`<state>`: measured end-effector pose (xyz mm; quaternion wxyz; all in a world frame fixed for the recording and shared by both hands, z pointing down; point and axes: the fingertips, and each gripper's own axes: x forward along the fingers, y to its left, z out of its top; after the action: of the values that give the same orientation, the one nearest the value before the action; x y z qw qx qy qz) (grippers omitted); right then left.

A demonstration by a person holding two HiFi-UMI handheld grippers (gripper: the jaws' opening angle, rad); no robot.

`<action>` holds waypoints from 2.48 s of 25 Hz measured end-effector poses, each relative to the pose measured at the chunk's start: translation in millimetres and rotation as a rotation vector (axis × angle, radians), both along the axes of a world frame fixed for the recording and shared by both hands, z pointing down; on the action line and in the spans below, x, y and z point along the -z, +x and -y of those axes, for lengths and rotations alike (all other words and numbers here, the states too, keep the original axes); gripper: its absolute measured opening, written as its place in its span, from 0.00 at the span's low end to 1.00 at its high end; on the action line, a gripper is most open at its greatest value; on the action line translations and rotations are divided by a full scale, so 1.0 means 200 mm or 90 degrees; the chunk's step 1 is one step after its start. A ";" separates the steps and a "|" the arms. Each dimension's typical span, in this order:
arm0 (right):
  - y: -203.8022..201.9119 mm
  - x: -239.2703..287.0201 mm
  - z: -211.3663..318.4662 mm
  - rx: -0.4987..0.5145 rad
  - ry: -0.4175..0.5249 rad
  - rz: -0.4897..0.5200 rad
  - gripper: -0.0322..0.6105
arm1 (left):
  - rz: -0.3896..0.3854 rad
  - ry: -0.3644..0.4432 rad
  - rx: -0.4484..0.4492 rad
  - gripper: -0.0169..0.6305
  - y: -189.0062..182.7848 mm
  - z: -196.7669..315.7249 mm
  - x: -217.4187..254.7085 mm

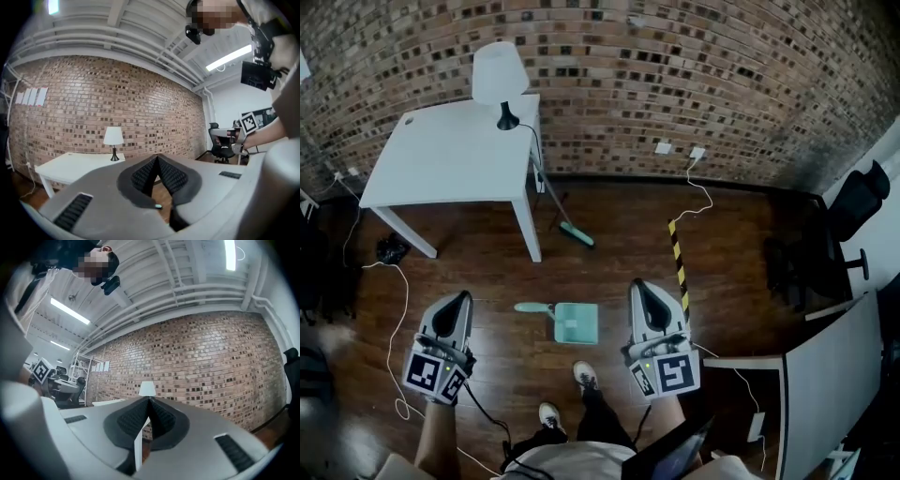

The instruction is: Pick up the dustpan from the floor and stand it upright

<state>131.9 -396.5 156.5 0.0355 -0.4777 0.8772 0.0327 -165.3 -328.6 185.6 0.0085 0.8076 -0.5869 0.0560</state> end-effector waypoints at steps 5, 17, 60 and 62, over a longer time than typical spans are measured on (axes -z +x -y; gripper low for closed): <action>-0.11 0.07 -0.13 0.013 0.002 -0.006 0.04 | -0.004 0.011 0.013 0.02 0.06 -0.06 0.07; -0.25 0.06 -0.72 0.019 -0.019 -0.037 0.03 | -0.007 0.014 -0.013 0.02 -0.03 -0.54 0.09; 0.03 0.22 -1.42 0.022 -0.023 -0.025 0.04 | 0.003 0.014 -0.070 0.02 0.32 -1.20 0.15; 0.09 0.14 -1.49 0.018 -0.049 -0.034 0.04 | -0.001 0.000 -0.076 0.02 0.37 -1.29 0.10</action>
<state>149.7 -97.7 129.0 -0.0061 -0.4654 0.8850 0.0113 -90.6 -70.6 166.3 0.0054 0.8414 -0.5374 0.0560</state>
